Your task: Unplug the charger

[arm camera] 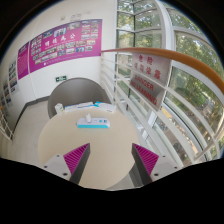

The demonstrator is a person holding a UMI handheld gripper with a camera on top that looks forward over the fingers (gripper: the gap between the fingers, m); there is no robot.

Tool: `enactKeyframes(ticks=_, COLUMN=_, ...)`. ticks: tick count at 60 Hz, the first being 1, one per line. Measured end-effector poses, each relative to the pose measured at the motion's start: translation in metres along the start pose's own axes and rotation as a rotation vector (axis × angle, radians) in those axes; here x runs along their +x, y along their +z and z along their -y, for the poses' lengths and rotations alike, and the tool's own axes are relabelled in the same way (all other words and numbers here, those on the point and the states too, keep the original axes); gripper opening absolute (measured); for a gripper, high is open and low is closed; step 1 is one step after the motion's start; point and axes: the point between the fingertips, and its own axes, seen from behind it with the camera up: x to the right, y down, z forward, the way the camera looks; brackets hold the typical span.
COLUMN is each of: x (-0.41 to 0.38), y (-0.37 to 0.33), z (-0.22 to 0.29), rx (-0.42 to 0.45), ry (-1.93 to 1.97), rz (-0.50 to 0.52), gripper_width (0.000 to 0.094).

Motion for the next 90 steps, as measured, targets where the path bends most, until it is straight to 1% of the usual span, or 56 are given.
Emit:
enactKeyframes(ticks=2, x=-0.022, y=0.014, z=-0.004, rx=0.002, ry=0.007, rz=0.026, gripper_width=0.0861)
enactKeyframes(ticks=4, x=-0.036, y=0.045, z=-0.005, rx=0.015, ry=0.002, rz=0.043, gripper_width=0.0856)
enactKeyframes(ticks=9, x=-0.074, y=0.094, z=0.004, rx=0.054, ry=-0.012, rz=0.078, gripper_width=0.0855)
enactKeyframes(ticks=15, x=-0.106, y=0.157, z=0.021, rx=0.093, ry=-0.025, rz=0.084, gripper_width=0.0851)
enactKeyframes(ticks=18, x=-0.115, y=0.187, z=0.029, rx=0.099, ry=-0.031, rz=0.085, gripper_width=0.0848)
enactKeyframes(ticks=24, x=-0.128, y=0.239, z=0.046, rx=0.121, ry=-0.048, rz=0.081, gripper_width=0.0808)
enactKeyframes(ticks=29, x=-0.133, y=0.276, z=0.055, rx=0.128, ry=-0.055, rz=0.066, gripper_width=0.0745)
enactKeyframes(ticks=31, x=-0.132, y=0.290, z=0.056, rx=0.128, ry=-0.051, rz=0.066, gripper_width=0.0699)
enactKeyframes(ticks=33, x=-0.134, y=0.301, z=0.057, rx=0.123, ry=-0.041, rz=0.055, gripper_width=0.0625)
enactKeyframes(ticks=35, x=-0.134, y=0.310, z=0.058, rx=0.122, ry=-0.032, rz=0.047, gripper_width=0.0520)
enactKeyframes(ticks=38, x=-0.131, y=0.320, z=0.059, rx=0.125, ry=-0.030, rz=0.035, gripper_width=0.0332)
enactKeyframes(ticks=41, x=-0.130, y=0.321, z=0.064, rx=0.148, ry=-0.029, rz=0.027, gripper_width=0.0162)
enactKeyframes(ticks=50, x=-0.129, y=0.323, z=0.064, rx=0.149, ry=-0.041, rz=0.008, gripper_width=0.0067)
enactKeyframes(ticks=54, x=-0.127, y=0.324, z=0.064, rx=0.143, ry=-0.021, rz=0.017, gripper_width=0.0053)
enactKeyframes(ticks=56, x=-0.127, y=0.321, z=0.071, rx=0.154, ry=-0.007, rz=0.026, gripper_width=0.0052)
enactKeyframes(ticks=58, x=-0.130, y=0.309, z=0.090, rx=0.200, ry=0.003, rz=0.035, gripper_width=0.0052)
enactKeyframes(ticks=62, x=-0.134, y=0.283, z=0.141, rx=0.322, ry=-0.048, rz=0.042, gripper_width=0.0051)
enactKeyframes(ticks=64, x=-0.137, y=0.264, z=0.171, rx=0.367, ry=-0.057, rz=0.059, gripper_width=0.0050)
enactKeyframes(ticks=67, x=-0.136, y=0.253, z=0.196, rx=0.422, ry=-0.039, rz=0.074, gripper_width=0.0050)
enactKeyframes(ticks=72, x=-0.113, y=0.228, z=0.231, rx=0.469, ry=-0.006, rz=0.061, gripper_width=0.0051)
enactKeyframes(ticks=76, x=-0.079, y=0.220, z=0.235, rx=0.484, ry=0.011, rz=0.043, gripper_width=0.0050)
enactKeyframes(ticks=78, x=-0.065, y=0.225, z=0.237, rx=0.464, ry=0.002, rz=0.026, gripper_width=0.0051)
enactKeyframes(ticks=81, x=-0.036, y=0.238, z=0.224, rx=0.422, ry=-0.027, rz=-0.005, gripper_width=0.0051)
enactKeyframes(ticks=82, x=-0.026, y=0.244, z=0.216, rx=0.401, ry=-0.039, rz=-0.017, gripper_width=0.0051)
enactKeyframes(ticks=84, x=-0.003, y=0.263, z=0.185, rx=0.360, ry=-0.064, rz=-0.035, gripper_width=0.0051)
enactKeyframes(ticks=86, x=0.010, y=0.268, z=0.172, rx=0.304, ry=-0.088, rz=-0.051, gripper_width=0.0051)
enactKeyframes(ticks=90, x=0.037, y=0.291, z=0.132, rx=0.219, ry=-0.136, rz=-0.082, gripper_width=0.0055)
